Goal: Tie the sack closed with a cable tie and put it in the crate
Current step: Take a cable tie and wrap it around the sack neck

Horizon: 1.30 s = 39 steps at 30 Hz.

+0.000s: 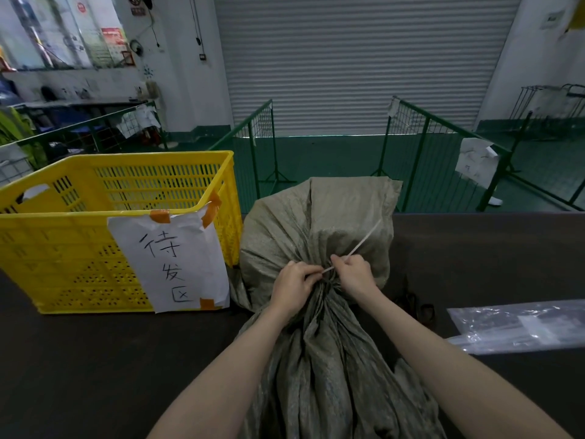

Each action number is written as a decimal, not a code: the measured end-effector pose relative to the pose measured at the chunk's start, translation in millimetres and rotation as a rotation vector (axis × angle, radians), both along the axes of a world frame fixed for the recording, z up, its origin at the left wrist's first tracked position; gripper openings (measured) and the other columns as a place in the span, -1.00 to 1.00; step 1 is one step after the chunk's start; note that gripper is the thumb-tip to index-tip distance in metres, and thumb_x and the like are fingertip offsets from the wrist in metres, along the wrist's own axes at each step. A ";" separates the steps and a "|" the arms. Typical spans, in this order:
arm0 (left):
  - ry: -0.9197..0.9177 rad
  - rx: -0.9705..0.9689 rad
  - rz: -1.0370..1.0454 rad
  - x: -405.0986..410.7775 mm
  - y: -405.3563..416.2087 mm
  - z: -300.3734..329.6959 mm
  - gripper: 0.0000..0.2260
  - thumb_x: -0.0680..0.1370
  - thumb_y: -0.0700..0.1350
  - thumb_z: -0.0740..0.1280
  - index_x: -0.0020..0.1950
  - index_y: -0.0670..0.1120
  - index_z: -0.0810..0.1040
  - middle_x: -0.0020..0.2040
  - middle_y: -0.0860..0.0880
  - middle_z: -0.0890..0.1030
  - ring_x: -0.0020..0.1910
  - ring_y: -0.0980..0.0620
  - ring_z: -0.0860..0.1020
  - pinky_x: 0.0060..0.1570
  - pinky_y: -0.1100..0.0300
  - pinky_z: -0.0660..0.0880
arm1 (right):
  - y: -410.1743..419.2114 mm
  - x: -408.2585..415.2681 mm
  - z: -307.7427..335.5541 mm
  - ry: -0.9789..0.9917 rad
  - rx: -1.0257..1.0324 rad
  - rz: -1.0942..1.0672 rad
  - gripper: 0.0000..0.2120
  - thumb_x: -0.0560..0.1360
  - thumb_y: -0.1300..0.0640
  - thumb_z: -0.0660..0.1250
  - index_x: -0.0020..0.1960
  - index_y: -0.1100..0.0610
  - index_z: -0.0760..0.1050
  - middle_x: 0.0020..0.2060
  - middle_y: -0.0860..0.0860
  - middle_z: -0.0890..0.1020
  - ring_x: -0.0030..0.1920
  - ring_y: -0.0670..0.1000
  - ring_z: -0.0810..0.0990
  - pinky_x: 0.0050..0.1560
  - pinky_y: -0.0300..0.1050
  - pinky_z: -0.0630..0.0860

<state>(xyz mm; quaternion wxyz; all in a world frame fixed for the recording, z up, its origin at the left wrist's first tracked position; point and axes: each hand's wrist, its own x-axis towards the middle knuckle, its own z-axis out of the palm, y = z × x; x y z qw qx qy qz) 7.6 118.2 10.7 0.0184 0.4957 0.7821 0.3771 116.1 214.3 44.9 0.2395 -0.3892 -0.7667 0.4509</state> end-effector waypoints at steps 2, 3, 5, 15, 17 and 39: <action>-0.004 0.002 0.005 1.6 0.5 -0.3 -0.80 0.55 -0.05 0.31 0.11 -0.02 0.66 -0.03 -0.08 0.67 -0.01 -0.11 0.52 0.01 0.04 0.45 | -0.1 1.5 1.8 0.013 0.041 -0.006 -0.57 0.56 0.08 0.23 -0.43 0.24 0.41 -0.51 0.09 0.41 -0.33 0.07 0.44 -0.28 -0.06 0.20; -0.007 0.003 0.006 2.7 1.3 -0.4 -0.80 0.55 -0.04 0.31 0.11 -0.02 0.66 -0.02 -0.07 0.67 -0.01 -0.10 0.52 0.01 0.05 0.44 | 0.3 2.7 2.7 0.021 0.044 -0.014 -0.56 0.56 0.07 0.23 -0.44 0.26 0.40 -0.51 0.10 0.41 -0.34 0.07 0.43 -0.29 -0.05 0.19; -0.011 0.006 0.001 5.1 2.9 -0.4 -0.79 0.55 -0.04 0.31 0.12 -0.03 0.65 -0.01 -0.06 0.67 -0.01 -0.07 0.51 0.01 0.07 0.44 | 2.8 6.7 3.6 0.043 0.036 -0.027 -0.55 0.56 0.07 0.24 -0.38 0.38 0.44 -0.46 0.16 0.42 -0.34 0.06 0.42 -0.29 -0.05 0.18; -0.004 0.144 -0.025 20.8 -5.1 -12.0 -0.82 0.51 -0.05 0.35 0.05 -0.05 0.67 -0.08 -0.01 0.68 -0.13 -0.03 0.52 -0.09 0.07 0.47 | 4.8 30.0 11.9 0.108 0.141 0.041 -0.55 0.56 0.10 0.24 -0.47 0.19 0.27 -0.54 0.07 0.28 -0.46 -0.03 0.28 -0.27 -0.06 0.23; -0.005 0.165 -0.020 18.8 -9.1 -15.1 -0.81 0.50 -0.03 0.34 0.03 -0.04 0.68 -0.09 0.02 0.69 -0.15 -0.02 0.51 -0.12 0.07 0.46 | 2.8 29.7 12.7 0.130 0.156 0.052 -0.52 0.55 0.11 0.25 -0.50 0.17 0.24 -0.56 0.04 0.27 -0.50 -0.10 0.27 -0.30 -0.08 0.23; -0.173 0.160 0.033 18.5 -25.8 -18.4 -0.85 0.47 -0.16 0.43 0.01 -0.11 0.70 -0.05 -0.02 0.70 -0.05 0.07 0.54 -0.04 0.53 0.31 | -8.5 36.7 3.1 0.179 0.156 0.057 -0.53 0.55 0.08 0.26 -0.49 0.20 0.27 -0.55 0.08 0.27 -0.52 -0.09 0.22 -0.36 -0.07 0.19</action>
